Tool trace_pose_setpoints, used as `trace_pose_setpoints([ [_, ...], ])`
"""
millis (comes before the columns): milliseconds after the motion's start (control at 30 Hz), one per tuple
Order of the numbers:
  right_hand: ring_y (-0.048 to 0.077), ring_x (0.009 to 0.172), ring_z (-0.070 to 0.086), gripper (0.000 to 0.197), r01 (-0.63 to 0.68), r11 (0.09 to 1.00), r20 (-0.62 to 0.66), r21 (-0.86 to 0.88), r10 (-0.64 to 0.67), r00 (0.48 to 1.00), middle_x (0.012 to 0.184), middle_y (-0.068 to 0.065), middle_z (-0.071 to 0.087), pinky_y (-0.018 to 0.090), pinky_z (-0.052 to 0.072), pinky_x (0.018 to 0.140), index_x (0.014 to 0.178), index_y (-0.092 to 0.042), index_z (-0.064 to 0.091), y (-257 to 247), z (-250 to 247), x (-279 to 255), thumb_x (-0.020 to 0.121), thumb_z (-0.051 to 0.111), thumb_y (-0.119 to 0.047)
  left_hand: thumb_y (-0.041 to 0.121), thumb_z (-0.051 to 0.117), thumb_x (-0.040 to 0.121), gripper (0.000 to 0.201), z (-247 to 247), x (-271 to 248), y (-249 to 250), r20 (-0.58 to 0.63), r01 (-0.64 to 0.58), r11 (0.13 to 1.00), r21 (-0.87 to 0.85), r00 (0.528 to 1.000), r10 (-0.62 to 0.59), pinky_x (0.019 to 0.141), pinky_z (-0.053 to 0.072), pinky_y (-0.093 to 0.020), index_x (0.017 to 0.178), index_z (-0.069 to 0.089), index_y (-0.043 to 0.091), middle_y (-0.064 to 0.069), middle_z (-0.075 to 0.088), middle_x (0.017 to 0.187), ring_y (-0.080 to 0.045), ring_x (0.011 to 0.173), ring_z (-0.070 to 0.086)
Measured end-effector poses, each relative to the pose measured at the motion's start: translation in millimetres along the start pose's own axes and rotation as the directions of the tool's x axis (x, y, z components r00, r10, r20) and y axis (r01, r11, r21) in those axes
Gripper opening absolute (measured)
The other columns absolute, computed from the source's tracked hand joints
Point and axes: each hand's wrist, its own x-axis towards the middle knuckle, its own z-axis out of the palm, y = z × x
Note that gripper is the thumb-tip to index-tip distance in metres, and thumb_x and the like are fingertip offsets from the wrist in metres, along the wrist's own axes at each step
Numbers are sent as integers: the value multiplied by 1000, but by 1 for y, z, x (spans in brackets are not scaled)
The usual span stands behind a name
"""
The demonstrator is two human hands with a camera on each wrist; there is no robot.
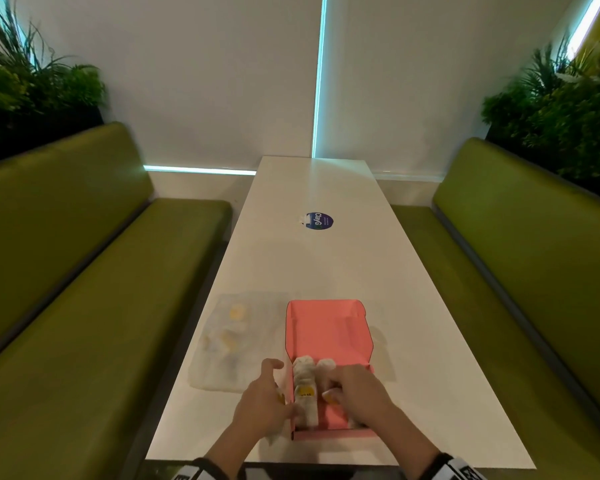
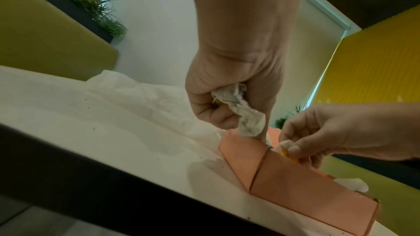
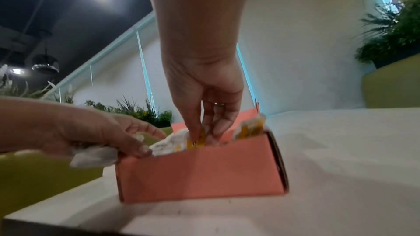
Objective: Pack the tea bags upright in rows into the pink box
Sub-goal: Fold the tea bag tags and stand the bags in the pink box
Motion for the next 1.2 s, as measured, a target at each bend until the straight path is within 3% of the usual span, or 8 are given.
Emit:
trace_pose_setpoints([
  [100,15,78,60,22,-37,994,-32,106,40,999,79,-5,59,30,50,75,91,-23,68,1,11,4,81,52,-12,40,75,74,72,-1,1,-3,28,42,999,28,999,-43,85,48,-24,131,33,29,0,58,114,-14,96,58],
  [200,11,83,58,22,-30,988,-121,152,49,991,89,-7,62,28,49,80,95,-23,69,4,20,10,84,53,-13,43,74,75,67,-3,0,-5,41,50,998,46,998,-52,89,44,-24,131,39,31,0,55,128,-12,103,54],
  [300,12,93,59,25,-10,985,-220,172,48,974,104,-5,60,27,49,81,104,-24,63,3,25,12,84,55,-12,43,73,76,61,-2,1,-6,43,30,999,43,999,-32,85,43,-22,128,44,31,0,56,124,-8,93,52],
  [467,15,77,46,20,-109,991,-307,82,129,943,98,-1,46,24,39,62,106,-13,48,6,27,12,88,46,-6,45,73,75,59,-1,1,-8,35,35,999,41,999,-37,78,43,-20,126,47,30,2,58,119,-7,85,54],
  [600,12,82,47,22,-133,990,-230,42,139,963,99,-1,50,28,44,75,110,-20,57,12,33,12,88,53,-21,46,74,74,59,0,1,-7,33,45,998,45,998,-46,79,44,-20,124,47,31,5,57,114,-8,85,55],
  [700,15,88,61,16,-146,989,-194,35,150,970,96,-3,62,28,51,78,97,-21,59,12,38,12,87,58,-34,45,73,75,58,0,1,-6,34,45,997,58,998,-47,79,45,-20,125,47,31,5,57,118,-7,84,55],
  [900,12,91,66,18,-129,992,-233,11,128,964,101,-3,67,23,52,80,107,-20,60,6,41,17,96,47,-25,46,73,75,58,0,1,-5,35,40,997,69,999,-42,81,47,-22,125,47,32,6,59,117,-7,85,55],
  [1200,18,94,60,24,-106,994,-199,6,106,974,105,1,61,28,47,80,107,-29,63,10,10,10,88,49,-23,36,72,79,55,-1,3,-3,41,47,995,83,998,-50,81,47,-20,127,46,29,3,59,120,-8,85,55],
])
